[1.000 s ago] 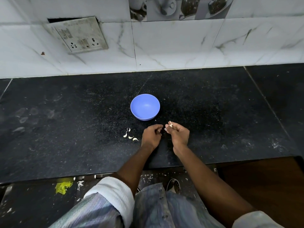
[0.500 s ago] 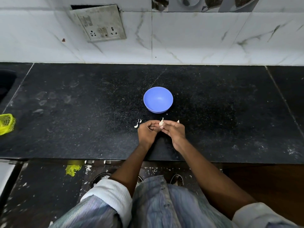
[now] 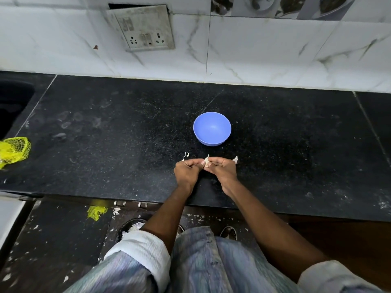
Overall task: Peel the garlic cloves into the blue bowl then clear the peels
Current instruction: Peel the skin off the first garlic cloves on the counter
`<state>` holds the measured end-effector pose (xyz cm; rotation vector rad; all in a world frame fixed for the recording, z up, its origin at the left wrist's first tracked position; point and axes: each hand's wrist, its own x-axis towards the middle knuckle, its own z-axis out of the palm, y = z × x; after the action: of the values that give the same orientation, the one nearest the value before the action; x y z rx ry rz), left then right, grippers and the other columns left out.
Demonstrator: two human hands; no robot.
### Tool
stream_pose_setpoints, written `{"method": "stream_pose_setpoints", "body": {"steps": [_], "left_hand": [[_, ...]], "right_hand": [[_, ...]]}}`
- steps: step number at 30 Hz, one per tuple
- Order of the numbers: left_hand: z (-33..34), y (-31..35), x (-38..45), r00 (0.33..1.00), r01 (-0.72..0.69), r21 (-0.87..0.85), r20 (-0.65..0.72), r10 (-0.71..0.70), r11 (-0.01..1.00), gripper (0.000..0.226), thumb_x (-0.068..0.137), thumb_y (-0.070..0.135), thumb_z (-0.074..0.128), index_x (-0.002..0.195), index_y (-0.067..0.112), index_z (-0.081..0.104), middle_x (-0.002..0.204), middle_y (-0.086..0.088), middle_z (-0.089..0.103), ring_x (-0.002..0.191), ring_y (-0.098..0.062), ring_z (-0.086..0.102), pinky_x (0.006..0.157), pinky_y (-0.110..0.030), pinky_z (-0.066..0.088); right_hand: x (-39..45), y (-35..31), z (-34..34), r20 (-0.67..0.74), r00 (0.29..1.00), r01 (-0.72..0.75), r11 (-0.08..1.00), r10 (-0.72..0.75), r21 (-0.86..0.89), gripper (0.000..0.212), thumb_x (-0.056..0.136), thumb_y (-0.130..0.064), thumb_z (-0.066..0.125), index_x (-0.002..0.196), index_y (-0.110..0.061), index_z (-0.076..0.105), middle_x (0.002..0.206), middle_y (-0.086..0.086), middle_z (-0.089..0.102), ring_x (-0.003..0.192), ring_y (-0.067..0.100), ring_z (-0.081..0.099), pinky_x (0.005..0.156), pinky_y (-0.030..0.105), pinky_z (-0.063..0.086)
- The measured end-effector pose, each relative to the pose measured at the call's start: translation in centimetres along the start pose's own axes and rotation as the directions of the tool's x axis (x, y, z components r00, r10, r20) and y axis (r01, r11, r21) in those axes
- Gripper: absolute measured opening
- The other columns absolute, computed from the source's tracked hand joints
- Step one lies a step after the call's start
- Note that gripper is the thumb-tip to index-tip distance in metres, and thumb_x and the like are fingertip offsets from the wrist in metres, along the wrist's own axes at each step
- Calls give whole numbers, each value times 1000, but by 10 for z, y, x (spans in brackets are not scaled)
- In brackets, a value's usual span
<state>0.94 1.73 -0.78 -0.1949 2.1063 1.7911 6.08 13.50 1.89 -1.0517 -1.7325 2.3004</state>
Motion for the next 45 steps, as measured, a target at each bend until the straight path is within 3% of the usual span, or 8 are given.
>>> {"method": "stream_pose_setpoints", "body": {"steps": [6,12,16,20,26,32,39,45], "left_hand": [[4,-1,0,998,-29,73,-57,34,997,8,85,13,86,91,18,86,82,6,80,79,-8,77,85,-28,62],[1,2,3,991,-116,187,-37,125,976,5,88,16,84,92,19,85,77,8,79,73,-4,74,77,-27,62],[1,4,5,988,-117,195,-76,134,974,13,85,11,84,90,23,84,73,9,77,71,-5,74,78,-28,62],[-2,2,5,983,-178,201,-13,184,963,11,90,12,80,96,20,85,83,10,80,78,-2,74,81,-27,60],[-6,-3,6,940,-333,223,156,304,916,18,94,21,78,111,23,83,105,9,80,99,-3,73,91,-26,57],[-3,1,6,954,-296,214,120,275,931,18,92,9,77,103,20,85,97,11,81,92,-1,75,92,-28,59],[-4,0,2,929,-360,205,166,330,910,21,87,13,83,105,22,84,99,9,80,91,-4,74,85,-21,56],[-8,2,0,935,-329,104,174,308,939,18,85,12,85,102,15,85,95,3,81,90,-14,77,88,-32,60]], "right_hand": [[1,3,2,-33,999,9,1000,-10,-20,13,94,7,67,105,2,72,94,14,75,83,20,76,74,21,60],[2,5,4,8,1000,-10,1000,10,28,22,97,9,61,114,1,71,105,13,75,101,22,75,85,24,60],[3,3,4,-10,1000,-12,998,13,60,23,99,13,53,114,6,70,109,19,73,100,24,74,82,26,62],[2,2,2,-6,1000,-19,994,19,105,17,96,10,62,110,5,70,104,19,74,96,24,74,83,28,63],[5,2,1,34,997,-67,988,63,136,31,90,13,68,121,10,65,101,14,74,95,20,71,92,32,60],[4,2,-8,103,991,-106,979,89,177,28,94,13,62,121,10,63,109,25,72,102,31,74,97,39,59],[0,-2,-8,93,993,-85,992,76,96,34,92,6,70,124,-3,69,117,21,73,111,28,72,89,30,61],[-3,1,-12,108,990,-109,981,93,158,26,89,6,72,115,3,70,104,17,76,96,23,74,85,29,61]]}}
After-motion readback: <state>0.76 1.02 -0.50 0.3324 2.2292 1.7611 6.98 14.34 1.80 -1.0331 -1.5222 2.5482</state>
